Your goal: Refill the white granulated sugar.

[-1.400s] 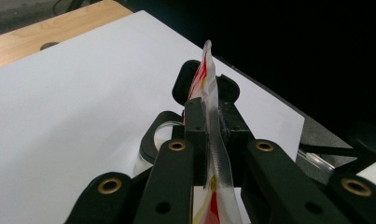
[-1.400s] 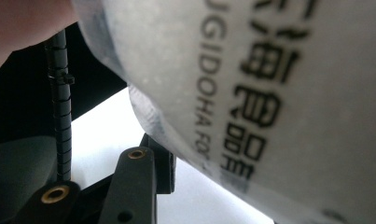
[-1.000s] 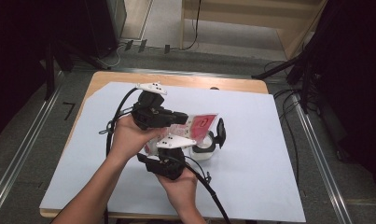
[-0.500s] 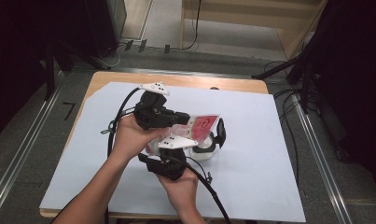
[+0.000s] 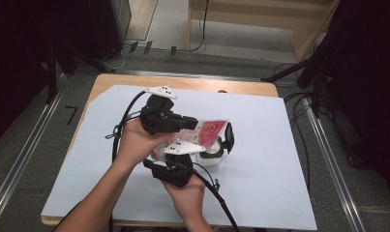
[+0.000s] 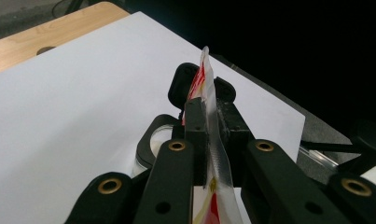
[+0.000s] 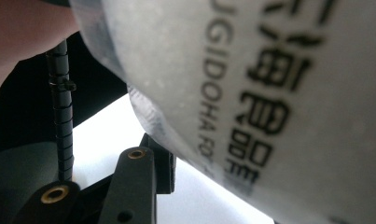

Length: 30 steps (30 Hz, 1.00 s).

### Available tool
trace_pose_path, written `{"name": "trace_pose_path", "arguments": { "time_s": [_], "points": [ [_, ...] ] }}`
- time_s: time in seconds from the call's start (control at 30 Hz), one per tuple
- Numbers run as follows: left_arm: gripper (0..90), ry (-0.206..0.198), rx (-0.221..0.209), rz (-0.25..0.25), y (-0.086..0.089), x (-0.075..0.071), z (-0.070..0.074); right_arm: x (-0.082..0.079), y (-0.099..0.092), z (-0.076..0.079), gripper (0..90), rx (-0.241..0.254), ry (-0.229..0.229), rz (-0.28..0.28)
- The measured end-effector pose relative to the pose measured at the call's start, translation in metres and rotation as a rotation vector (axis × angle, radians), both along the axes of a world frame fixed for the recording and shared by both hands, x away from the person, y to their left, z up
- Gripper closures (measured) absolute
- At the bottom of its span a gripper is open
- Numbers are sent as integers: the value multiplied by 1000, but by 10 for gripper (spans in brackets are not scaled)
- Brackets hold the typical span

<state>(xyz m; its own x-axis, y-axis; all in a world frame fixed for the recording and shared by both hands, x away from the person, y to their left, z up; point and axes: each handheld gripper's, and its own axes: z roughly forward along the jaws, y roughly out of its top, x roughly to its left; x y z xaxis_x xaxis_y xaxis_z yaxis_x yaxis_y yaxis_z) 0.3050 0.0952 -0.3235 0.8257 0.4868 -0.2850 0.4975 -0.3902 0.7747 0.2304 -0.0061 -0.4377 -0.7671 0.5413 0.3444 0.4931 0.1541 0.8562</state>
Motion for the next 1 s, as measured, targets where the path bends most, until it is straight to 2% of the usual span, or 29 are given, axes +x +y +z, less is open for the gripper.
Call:
{"name": "trace_pose_path", "arguments": {
  "time_s": [0.83,1.0],
  "points": [
    [854,-2,-3,1,1,-1,2,-1,1,1,635,2,-5,6],
    [855,-5,-2,-1,1,-1,2,-1,2,2,633,-21,-22,13]
  ]
}}
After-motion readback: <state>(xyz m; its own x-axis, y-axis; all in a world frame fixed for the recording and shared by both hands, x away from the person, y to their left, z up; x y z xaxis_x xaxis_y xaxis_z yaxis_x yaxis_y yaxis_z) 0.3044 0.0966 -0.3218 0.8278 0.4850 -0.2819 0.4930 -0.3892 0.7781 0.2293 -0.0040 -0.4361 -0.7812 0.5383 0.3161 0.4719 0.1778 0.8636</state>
